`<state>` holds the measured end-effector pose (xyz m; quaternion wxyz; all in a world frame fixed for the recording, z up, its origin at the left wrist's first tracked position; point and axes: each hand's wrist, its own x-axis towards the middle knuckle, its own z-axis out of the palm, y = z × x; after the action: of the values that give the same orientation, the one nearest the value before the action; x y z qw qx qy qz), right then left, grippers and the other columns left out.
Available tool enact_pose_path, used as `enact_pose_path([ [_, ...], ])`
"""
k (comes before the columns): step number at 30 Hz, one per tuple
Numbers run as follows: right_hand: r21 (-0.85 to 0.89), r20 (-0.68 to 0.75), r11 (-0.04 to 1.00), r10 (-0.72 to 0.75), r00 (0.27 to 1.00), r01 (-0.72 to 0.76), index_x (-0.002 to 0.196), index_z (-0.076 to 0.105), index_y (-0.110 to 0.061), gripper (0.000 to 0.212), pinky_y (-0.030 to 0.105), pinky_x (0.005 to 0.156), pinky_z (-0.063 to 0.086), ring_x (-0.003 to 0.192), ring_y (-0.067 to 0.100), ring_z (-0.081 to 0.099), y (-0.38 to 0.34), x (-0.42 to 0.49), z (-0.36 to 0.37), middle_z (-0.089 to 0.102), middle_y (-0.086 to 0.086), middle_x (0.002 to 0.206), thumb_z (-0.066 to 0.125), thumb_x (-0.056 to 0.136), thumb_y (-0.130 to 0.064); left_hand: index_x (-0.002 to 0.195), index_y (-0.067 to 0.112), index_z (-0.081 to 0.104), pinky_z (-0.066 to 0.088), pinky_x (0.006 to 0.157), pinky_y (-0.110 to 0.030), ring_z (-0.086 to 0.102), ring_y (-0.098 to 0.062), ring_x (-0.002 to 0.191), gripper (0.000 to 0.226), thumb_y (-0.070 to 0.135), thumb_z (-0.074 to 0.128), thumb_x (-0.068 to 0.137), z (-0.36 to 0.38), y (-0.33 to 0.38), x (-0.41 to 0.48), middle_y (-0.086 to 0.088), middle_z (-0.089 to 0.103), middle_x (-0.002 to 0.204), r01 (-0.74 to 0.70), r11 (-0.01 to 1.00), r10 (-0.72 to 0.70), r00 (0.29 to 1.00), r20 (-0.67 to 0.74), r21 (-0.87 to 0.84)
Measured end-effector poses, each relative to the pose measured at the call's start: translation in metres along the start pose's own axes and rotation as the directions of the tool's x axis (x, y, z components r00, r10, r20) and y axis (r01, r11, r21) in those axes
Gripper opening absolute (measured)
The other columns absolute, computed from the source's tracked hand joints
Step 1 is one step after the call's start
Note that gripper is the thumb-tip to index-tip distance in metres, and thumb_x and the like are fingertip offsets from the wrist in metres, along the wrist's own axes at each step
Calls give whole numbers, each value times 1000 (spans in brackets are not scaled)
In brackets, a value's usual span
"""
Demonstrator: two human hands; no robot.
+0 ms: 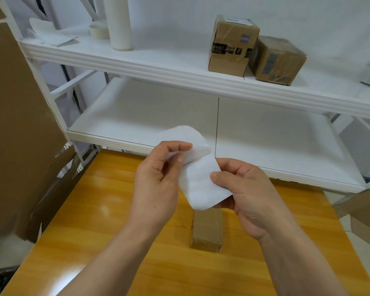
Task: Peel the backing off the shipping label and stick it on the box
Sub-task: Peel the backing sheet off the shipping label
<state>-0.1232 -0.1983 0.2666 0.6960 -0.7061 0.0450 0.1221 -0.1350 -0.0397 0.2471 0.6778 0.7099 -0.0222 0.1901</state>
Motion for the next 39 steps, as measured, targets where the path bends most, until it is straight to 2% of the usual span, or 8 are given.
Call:
enact_pose_path([
  [4,-3,11,1000,-2,1000,2,103,73,-18,23,37,64,60,88,26,75,-1,0,1,78,6,99,60,91,-4,98,19,72,50,73,-8,65,5,90,24,4,54,99,-1,0,0,16,71,98,-10,1000,10,1000,13,-14],
  [11,11,4,1000,5,1000,-5,102,74,-18,22,43,68,62,90,27,75,-3,1,4,78,6,98,59,91,-5,104,21,72,57,78,-21,70,-6,96,29,-3,58,95,-3,-6,0,10,74,106,14,1000,-13,999,31,-24],
  [19,25,9,999,-20,1000,20,86,78,-19,17,34,58,59,68,17,73,-4,1,7,77,-1,78,68,87,-32,108,21,71,58,85,-28,69,-9,104,27,0,59,95,-6,-10,0,10,73,107,-125,982,125,992,10,144],
  [24,22,25,1000,-20,999,20,93,78,-17,27,43,69,60,80,24,76,-6,1,9,79,4,88,67,85,-41,110,28,70,59,83,-34,67,-6,104,30,5,58,95,-7,-14,-2,13,71,109,-176,957,180,984,5,231],
  [28,-9,-19,1000,-18,1000,17,92,79,-16,22,53,78,60,93,35,73,-5,2,9,78,12,97,68,87,-34,110,30,70,59,83,-36,68,-9,105,30,8,57,94,-6,-15,-4,14,71,109,-192,956,186,981,50,220],
  [32,-48,-29,998,-29,999,28,86,80,-23,17,40,71,56,88,27,73,-3,3,8,79,3,89,65,91,-24,109,34,69,60,81,-37,68,-11,106,28,14,56,94,-4,-13,-6,12,71,111,-153,976,141,986,85,153],
  [36,-70,-31,997,-19,999,17,84,80,-23,19,41,77,55,90,27,73,-1,3,8,80,2,89,64,92,-21,112,28,70,60,82,-36,68,-12,107,27,12,56,95,-6,-14,-4,12,71,113,-97,987,89,994,67,126],
  [39,-76,-31,997,-17,999,14,87,80,-24,17,41,77,54,92,28,73,-1,3,8,80,2,91,63,92,-20,111,30,70,55,72,-25,68,-9,95,29,6,59,96,-7,-13,-1,16,71,107,-51,989,47,998,32,140],
])
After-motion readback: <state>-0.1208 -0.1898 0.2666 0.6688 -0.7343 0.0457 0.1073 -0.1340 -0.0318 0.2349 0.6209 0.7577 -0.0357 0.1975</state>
